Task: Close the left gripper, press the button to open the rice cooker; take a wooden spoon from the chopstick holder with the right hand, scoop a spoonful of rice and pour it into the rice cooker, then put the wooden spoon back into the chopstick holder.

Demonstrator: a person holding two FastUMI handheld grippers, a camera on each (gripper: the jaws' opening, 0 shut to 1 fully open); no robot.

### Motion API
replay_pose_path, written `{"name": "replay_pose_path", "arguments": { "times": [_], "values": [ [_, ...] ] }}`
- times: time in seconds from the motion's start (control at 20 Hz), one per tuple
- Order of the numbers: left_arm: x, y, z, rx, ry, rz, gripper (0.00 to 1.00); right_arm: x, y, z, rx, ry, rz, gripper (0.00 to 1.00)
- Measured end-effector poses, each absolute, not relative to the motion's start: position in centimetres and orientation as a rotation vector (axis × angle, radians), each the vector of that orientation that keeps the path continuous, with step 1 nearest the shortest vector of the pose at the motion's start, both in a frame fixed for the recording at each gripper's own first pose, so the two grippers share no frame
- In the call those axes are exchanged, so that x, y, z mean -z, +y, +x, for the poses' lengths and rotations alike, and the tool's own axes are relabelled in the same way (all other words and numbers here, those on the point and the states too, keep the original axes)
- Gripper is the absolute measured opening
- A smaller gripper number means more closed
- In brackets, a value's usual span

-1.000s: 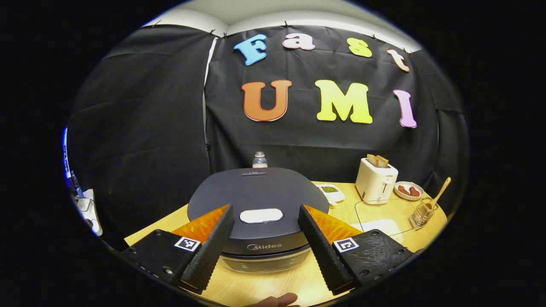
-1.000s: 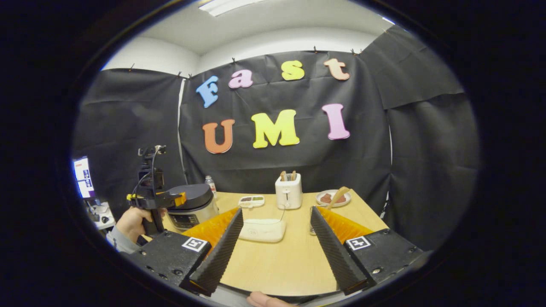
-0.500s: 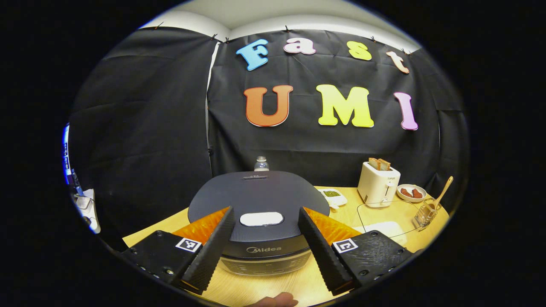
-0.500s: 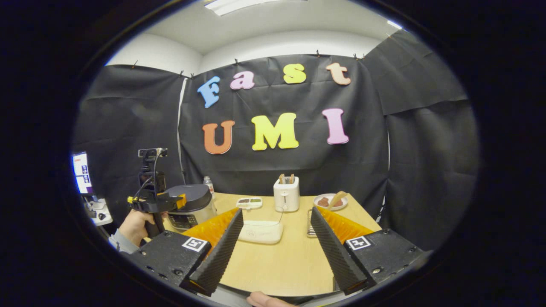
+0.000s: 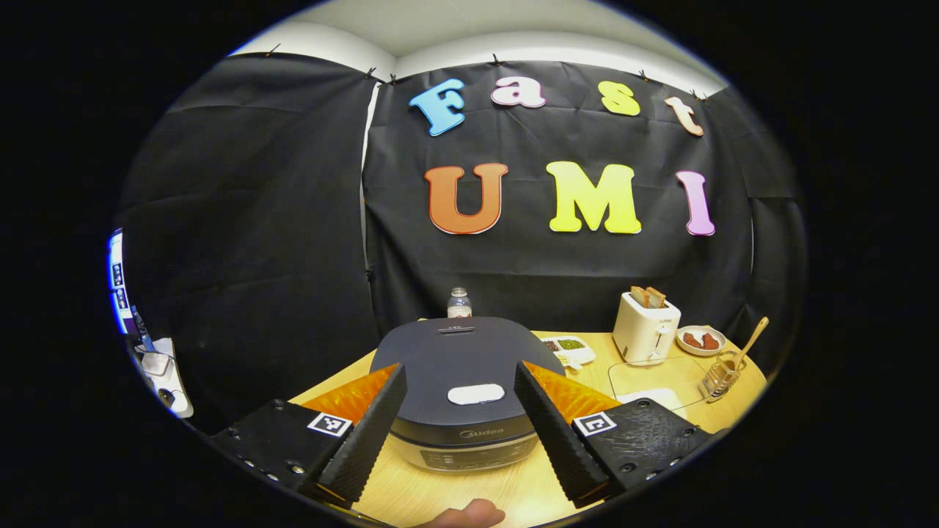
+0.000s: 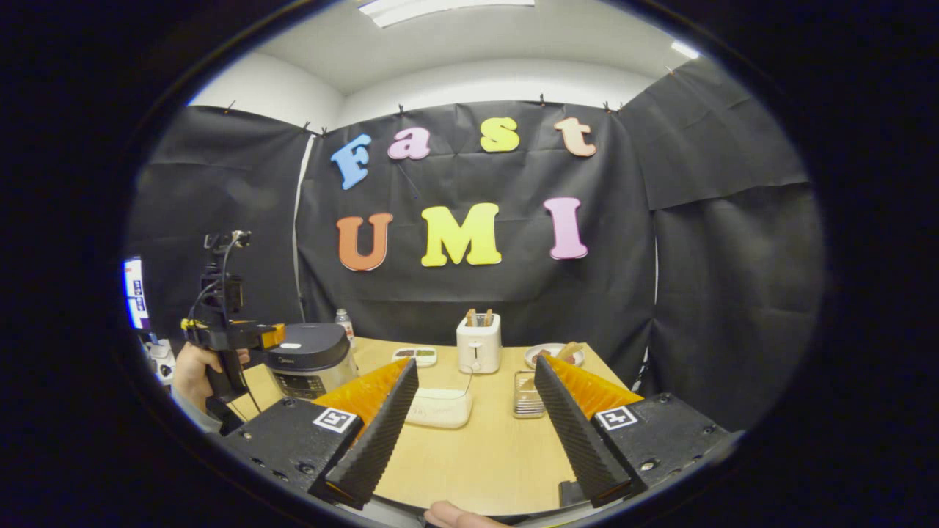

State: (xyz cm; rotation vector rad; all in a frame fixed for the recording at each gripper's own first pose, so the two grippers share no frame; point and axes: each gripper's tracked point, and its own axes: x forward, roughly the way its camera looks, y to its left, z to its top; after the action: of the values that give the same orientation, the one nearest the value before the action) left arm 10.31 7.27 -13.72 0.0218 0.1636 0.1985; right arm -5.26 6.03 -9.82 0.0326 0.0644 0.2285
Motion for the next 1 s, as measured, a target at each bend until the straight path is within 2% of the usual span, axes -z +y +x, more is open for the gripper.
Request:
{"name": "replay_pose_path", "arguments": {
  "times": [0.05,0.1,0.6,0.65,0.8,1.0],
  "values": [
    [13.0,6.8,9.4,-0.181,0.166,0.016,0.94,9.5,6.0,-5.4,-0.226,0.059,0.031,0.97],
    [12.4,5.9,8.6,-0.157,0.163,0.007,0.94,9.3,6.0,-5.4,-0.223,0.054,0.030,1.00],
    [3.6,1.8,1.0,-0.071,0.038,-0.015,0.94,7.0,5.3,-6.3,-0.202,0.011,0.001,1.00],
    [3.1,1.2,0.2,-0.063,0.024,-0.009,0.94,6.9,5.2,-6.4,-0.201,0.010,-0.001,0.97],
    [1.6,0.0,-2.3,-0.043,-0.019,0.023,0.94,6.8,5.2,-6.6,-0.199,0.008,-0.001,1.00],
    [1.3,-1.8,-5.0,-0.004,-0.054,0.010,0.94,6.8,4.6,-6.7,-0.190,0.007,-0.001,0.97]
  ]
}}
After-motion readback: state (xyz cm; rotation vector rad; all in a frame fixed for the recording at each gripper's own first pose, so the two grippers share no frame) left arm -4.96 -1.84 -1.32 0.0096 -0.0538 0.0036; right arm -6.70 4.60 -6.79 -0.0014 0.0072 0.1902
